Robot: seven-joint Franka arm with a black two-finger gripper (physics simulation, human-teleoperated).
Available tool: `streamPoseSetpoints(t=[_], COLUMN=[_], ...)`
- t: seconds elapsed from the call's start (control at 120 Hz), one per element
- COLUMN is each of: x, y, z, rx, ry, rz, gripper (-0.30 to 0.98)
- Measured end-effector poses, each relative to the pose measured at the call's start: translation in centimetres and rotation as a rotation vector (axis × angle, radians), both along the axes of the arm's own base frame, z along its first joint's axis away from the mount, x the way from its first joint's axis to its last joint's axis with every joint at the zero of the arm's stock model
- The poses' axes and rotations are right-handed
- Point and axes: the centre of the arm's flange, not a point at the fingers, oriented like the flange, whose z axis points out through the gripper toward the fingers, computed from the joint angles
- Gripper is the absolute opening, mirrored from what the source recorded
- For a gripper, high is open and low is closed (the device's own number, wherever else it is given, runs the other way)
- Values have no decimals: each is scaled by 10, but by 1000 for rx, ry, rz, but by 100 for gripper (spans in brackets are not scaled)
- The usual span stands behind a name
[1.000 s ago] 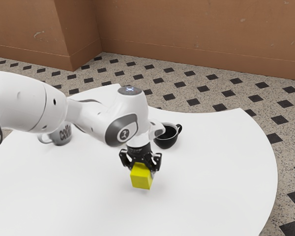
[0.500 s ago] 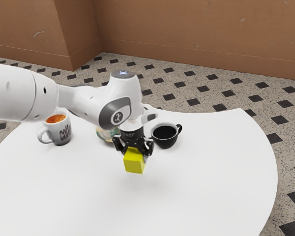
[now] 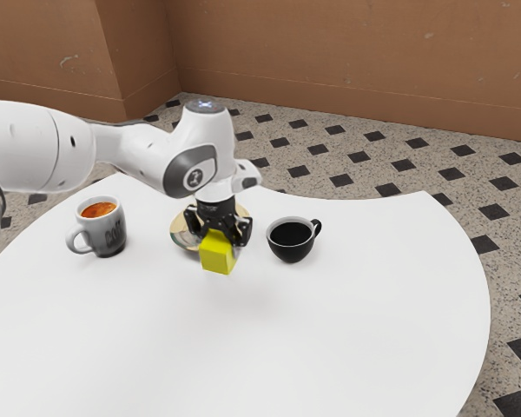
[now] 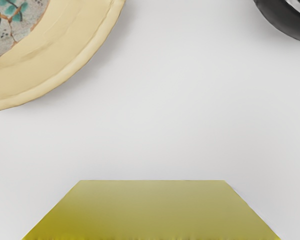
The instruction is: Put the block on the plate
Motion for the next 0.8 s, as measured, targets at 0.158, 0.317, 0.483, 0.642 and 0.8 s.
streamPoseSetpoints(t=[0.158, 0.317, 0.483, 0.642, 0.8], x=[25, 42, 51, 64, 80], y=[18, 38, 64, 73, 72], z=[10, 15, 8, 9, 6], rx=[17, 24, 4, 17, 32], ry=[-17, -16, 11, 16, 14], rz=[-55, -94, -129, -192, -278], gripper=[40, 40, 40, 40, 40])
